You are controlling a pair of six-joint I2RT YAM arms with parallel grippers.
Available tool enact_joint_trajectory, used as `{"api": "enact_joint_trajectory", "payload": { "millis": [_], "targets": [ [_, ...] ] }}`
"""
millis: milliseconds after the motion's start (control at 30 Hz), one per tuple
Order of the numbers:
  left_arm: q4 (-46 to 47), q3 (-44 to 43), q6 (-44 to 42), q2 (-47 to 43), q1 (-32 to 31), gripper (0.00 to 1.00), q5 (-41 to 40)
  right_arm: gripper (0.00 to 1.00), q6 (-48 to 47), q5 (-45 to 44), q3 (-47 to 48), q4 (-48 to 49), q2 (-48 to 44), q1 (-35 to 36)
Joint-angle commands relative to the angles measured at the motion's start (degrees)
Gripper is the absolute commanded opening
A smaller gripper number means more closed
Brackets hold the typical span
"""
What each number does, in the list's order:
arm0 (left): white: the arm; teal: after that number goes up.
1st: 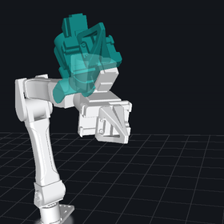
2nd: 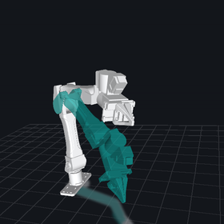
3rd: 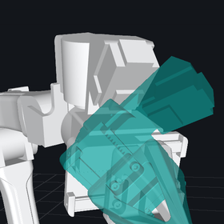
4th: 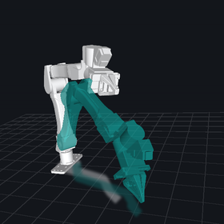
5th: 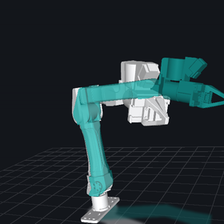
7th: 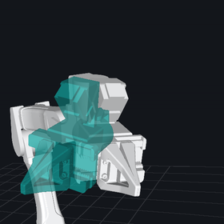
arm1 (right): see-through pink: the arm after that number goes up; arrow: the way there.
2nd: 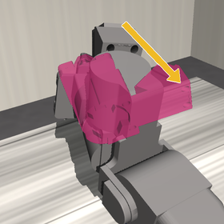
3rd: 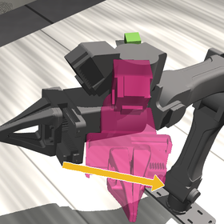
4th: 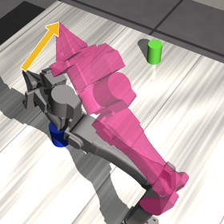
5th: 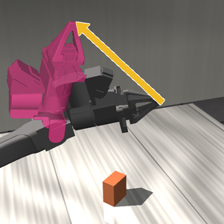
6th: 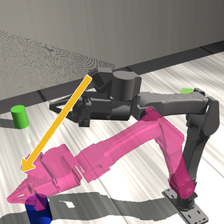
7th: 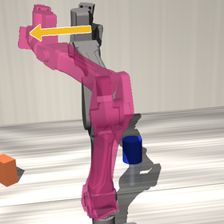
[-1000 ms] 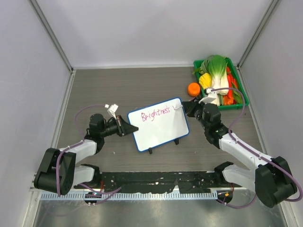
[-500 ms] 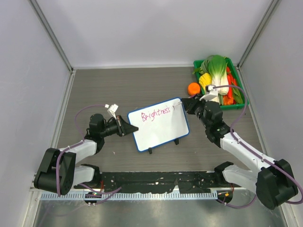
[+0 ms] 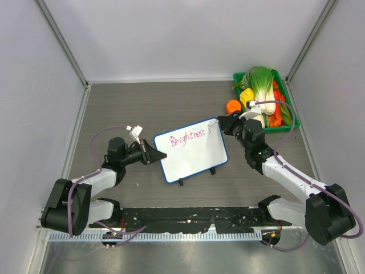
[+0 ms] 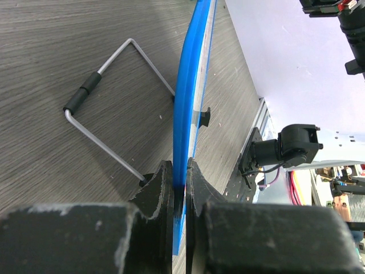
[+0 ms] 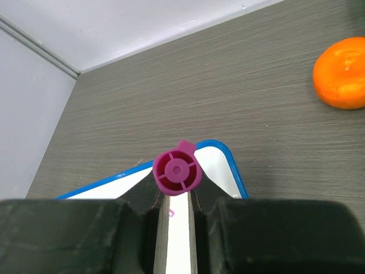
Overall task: Write a sentence on the whiteboard
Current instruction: Write with the whiteboard marker on the whiteboard.
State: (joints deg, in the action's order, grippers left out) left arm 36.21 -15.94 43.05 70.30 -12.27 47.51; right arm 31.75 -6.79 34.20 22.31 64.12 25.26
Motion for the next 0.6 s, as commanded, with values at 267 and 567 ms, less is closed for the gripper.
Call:
{"api": "enact_joint_trajectory", "payload": {
  "millis": [267,567],
  "targets": [
    [-4.0,0.4,-4.6,0.2,0.1,0.0,-4.8,0.01,0.6,-1.1,0.8,3.0,3.1,-0.2],
    [-4.0,0.4,-4.6,0.3,0.1,0.0,-4.9,0.01,1.3,-1.1,0.8,1.8,-1.4,-0.2]
  ]
}}
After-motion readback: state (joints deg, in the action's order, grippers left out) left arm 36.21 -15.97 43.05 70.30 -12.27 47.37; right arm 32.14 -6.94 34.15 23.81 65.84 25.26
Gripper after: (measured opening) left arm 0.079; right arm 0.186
